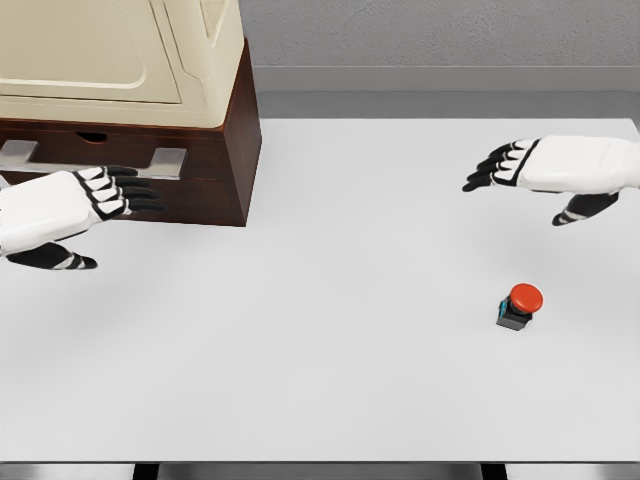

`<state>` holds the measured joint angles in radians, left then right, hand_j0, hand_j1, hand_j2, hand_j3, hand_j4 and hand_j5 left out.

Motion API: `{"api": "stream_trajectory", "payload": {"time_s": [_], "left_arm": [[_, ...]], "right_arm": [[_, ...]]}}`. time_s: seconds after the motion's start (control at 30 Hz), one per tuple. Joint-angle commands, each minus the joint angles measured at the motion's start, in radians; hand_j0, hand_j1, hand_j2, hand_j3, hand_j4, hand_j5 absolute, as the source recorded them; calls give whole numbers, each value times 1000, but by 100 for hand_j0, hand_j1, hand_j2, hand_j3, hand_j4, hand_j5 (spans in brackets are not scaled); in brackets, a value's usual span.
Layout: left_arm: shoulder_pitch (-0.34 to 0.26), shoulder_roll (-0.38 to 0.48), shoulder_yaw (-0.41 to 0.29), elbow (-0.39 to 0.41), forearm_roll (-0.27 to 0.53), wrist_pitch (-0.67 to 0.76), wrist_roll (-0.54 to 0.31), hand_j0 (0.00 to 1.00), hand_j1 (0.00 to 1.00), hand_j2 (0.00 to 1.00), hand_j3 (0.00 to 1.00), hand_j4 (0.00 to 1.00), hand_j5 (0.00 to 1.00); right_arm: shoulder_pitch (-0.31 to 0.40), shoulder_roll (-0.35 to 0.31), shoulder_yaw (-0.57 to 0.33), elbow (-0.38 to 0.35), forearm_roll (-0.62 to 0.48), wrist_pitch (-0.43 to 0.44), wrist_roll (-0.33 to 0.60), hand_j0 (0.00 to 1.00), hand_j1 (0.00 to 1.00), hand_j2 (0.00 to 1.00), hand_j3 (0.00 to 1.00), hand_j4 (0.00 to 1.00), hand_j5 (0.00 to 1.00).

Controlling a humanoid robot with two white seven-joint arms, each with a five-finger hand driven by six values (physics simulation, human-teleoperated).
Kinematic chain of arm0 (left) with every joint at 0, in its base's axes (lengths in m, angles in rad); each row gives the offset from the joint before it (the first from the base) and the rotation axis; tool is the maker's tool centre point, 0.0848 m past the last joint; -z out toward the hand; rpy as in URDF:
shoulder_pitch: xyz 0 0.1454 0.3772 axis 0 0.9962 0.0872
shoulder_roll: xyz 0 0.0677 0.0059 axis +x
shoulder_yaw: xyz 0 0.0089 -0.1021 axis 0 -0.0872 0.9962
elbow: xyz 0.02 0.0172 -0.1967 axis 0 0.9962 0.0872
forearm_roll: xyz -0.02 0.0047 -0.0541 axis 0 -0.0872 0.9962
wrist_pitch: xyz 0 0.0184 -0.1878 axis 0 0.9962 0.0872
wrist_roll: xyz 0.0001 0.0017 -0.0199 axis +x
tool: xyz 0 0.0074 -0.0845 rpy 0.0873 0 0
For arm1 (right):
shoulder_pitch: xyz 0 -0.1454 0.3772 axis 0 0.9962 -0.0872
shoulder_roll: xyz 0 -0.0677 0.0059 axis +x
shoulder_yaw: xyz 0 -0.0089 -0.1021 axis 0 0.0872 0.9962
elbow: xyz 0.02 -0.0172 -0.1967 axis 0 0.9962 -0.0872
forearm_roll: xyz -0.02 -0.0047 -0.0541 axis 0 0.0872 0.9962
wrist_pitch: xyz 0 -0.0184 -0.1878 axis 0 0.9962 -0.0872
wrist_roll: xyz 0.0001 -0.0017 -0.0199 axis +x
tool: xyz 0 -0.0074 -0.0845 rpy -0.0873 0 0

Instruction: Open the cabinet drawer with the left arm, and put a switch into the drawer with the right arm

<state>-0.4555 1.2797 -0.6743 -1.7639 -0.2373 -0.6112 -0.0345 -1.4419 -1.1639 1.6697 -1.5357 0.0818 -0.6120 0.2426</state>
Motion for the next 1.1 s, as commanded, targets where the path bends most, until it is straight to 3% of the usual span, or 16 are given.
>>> {"api": "stream_trajectory", "payload": {"time_s": [0.0,0.03,0.07,0.1,0.13,0.27,0.4,0.5,0.6,0.7,0.8,1.07], "left_arm": [[-3,-45,-1,0,12,0,1,100,100,100,100,100,100],[-11,-57,-1,0,10,0,-1,100,100,100,100,100,100],[-9,-57,-2,1,10,0,-1,100,100,100,100,100,100],[-11,-51,-2,1,13,0,-2,100,100,100,100,100,100],[-14,-43,-4,3,15,0,-5,100,100,100,100,100,100],[-14,17,-4,49,154,0,-5,100,100,100,100,100,100],[-14,21,-1,198,219,0,-5,100,100,100,100,100,100],[-14,20,-1,196,242,0,-5,100,100,100,100,100,100],[-23,-2,1,195,242,0,-7,100,100,100,100,100,100],[-23,-37,-1,192,242,0,-7,100,100,100,100,100,100],[-25,-63,-1,179,239,0,-7,100,100,100,100,100,100],[-3,12,-18,126,262,0,2,100,100,100,100,100,100]], "right_arm": [[0,4,2,-14,-8,1,-5,100,100,100,100,100,100],[0,0,5,-11,-7,1,-3,100,100,100,100,100,100],[8,-57,15,-20,-4,1,4,100,100,100,100,100,100],[58,-109,27,-24,-1,1,11,100,100,100,100,100,100],[77,-114,38,-27,7,1,30,100,100,100,100,100,100],[77,-172,64,-14,12,1,60,100,100,100,100,100,100],[81,-158,99,-73,27,1,81,100,100,100,100,100,100],[78,-152,99,-106,27,1,81,100,100,100,100,100,100],[71,-83,97,-107,27,1,73,100,100,100,100,100,100],[69,-63,96,-103,26,1,75,100,100,100,100,100,100],[78,-19,99,-50,29,1,81,100,100,100,100,100,100],[98,-14,99,-3,39,1,81,100,100,100,100,100,100]]}}
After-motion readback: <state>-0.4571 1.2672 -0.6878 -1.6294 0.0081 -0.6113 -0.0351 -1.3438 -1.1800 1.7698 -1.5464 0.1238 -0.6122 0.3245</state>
